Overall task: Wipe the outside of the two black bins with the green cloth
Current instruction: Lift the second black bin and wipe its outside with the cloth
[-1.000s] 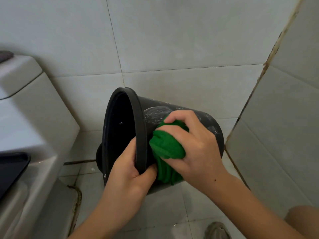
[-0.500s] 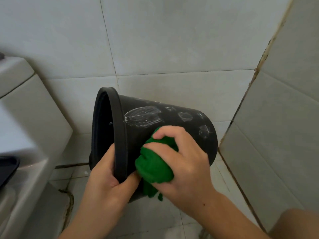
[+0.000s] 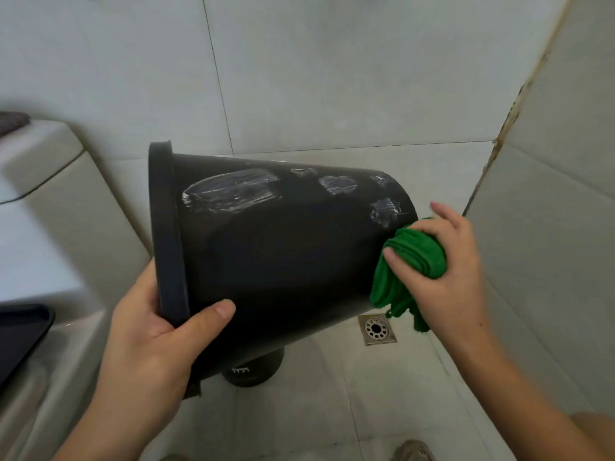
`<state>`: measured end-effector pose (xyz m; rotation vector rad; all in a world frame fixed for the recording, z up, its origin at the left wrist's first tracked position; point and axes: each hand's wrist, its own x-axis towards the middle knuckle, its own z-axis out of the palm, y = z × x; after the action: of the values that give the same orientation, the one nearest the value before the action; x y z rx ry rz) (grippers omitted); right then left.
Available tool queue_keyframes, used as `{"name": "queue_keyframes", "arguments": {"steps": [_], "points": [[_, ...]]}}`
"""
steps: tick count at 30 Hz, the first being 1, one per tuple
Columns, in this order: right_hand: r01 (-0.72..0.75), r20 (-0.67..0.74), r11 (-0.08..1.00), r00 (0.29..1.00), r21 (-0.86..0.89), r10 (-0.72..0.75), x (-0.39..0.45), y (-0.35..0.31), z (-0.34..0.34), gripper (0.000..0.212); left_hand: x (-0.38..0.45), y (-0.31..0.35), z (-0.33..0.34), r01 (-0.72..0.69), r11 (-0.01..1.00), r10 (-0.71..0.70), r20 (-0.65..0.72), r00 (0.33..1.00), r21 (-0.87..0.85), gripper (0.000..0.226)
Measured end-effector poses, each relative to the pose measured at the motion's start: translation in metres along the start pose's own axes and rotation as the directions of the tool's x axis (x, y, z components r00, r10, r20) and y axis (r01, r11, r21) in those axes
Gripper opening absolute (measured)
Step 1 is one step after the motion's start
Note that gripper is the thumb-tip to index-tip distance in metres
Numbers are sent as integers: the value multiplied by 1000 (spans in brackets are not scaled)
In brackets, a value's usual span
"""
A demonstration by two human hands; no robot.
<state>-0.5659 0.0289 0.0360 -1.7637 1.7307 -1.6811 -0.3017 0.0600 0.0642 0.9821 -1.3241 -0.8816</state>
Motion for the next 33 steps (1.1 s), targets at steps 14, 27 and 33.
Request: {"name": "queue_keyframes", "arguments": {"steps": [14, 27, 33], "points": [[-385, 216, 873, 918, 298, 332, 20, 7, -17, 11, -6, -1, 4, -137, 964, 87, 217, 972, 228, 79], [-538, 113, 763, 836, 360, 537, -11, 18, 18, 9, 29, 2, -6, -20, 982, -14, 178, 984, 186, 79], [-379, 111, 865, 925, 330, 363, -19, 3, 14, 17, 35, 19, -20, 347, 936, -319, 264, 910, -64, 73]]}}
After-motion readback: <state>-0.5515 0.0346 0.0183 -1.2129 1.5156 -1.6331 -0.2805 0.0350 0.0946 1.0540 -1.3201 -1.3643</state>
